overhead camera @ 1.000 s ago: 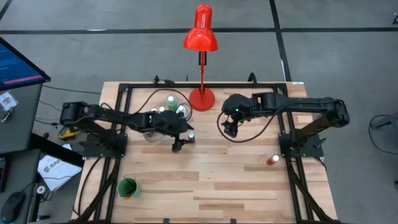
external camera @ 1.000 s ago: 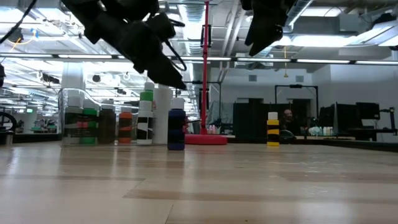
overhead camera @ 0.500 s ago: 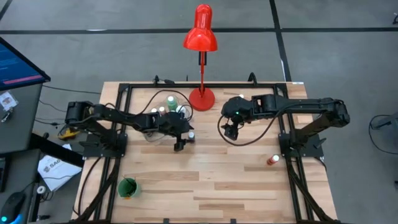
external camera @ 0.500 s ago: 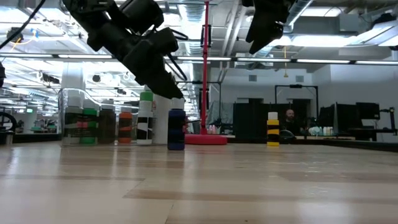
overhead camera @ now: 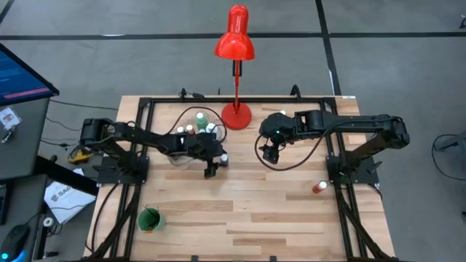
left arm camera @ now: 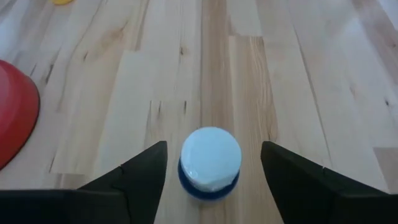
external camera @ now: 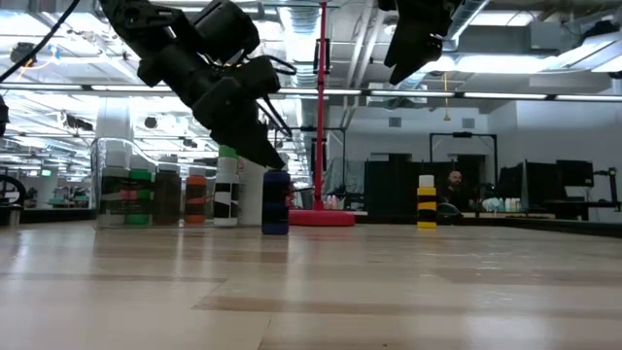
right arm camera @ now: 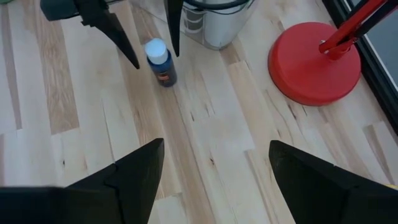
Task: Pick & Place Paint Supplies
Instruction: Put the blue paint bottle into the transparent bin
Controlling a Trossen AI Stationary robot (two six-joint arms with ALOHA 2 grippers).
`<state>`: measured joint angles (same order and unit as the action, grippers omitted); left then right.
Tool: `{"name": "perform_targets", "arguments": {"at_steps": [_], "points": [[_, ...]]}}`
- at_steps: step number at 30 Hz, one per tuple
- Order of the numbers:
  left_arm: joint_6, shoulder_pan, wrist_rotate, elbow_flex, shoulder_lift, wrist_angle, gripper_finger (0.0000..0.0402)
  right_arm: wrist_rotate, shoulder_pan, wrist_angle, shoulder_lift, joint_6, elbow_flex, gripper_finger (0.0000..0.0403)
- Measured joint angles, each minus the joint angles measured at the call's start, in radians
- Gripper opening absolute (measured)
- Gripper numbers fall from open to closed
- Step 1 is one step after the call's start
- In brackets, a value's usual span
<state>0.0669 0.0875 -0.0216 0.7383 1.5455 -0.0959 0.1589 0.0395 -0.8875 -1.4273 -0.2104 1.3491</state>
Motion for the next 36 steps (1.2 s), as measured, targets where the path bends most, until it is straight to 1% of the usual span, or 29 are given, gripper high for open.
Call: {"name": "perform_targets", "arguments": {"at_steps": [2, 10, 19, 21, 24, 28, 31, 36], "points": [[0.0, 0.0, 0.014, 0.0, 0.0, -0.01, 0.0239, 0.0, 0.0, 0.0, 0.0, 0.0, 0.0, 0.0286], [0.003, 0.0, 0.016, 0.0, -0.004, -0.012, 0.0193, 0.0, 0.0, -0.003, 0.0, 0.0, 0.0, 0.0286], [-0.012, -0.004, 0.022, 0.0, -0.017, -0.012, 0.0099, 0.0, 0.0, -0.003, 0.0, 0.001, 0.0, 0.0286], [-0.025, -0.008, 0.022, 0.0, -0.038, -0.018, 0.0092, 0.0, 0.0, -0.004, 0.0, 0.003, 0.0, 0.0286], [-0.063, -0.01, 0.025, 0.0, -0.095, -0.015, 0.0092, 0.0, 0.0, -0.007, 0.0, 0.008, 0.0, 0.0286], [-0.121, -0.01, 0.084, 0.0, -0.204, -0.016, 0.0108, 0.0, 0.003, -0.011, 0.0, 0.01, 0.0, 0.0286], [-0.161, -0.01, 0.125, 0.0, -0.314, -0.011, 0.011, 0.0, 0.003, -0.014, 0.0, 0.01, 0.0, 0.0286], [-0.227, -0.01, 0.139, 0.001, -0.506, 0.009, 0.0106, 0.0, 0.003, -0.016, 0.0, 0.008, 0.0, 0.0286]]}}
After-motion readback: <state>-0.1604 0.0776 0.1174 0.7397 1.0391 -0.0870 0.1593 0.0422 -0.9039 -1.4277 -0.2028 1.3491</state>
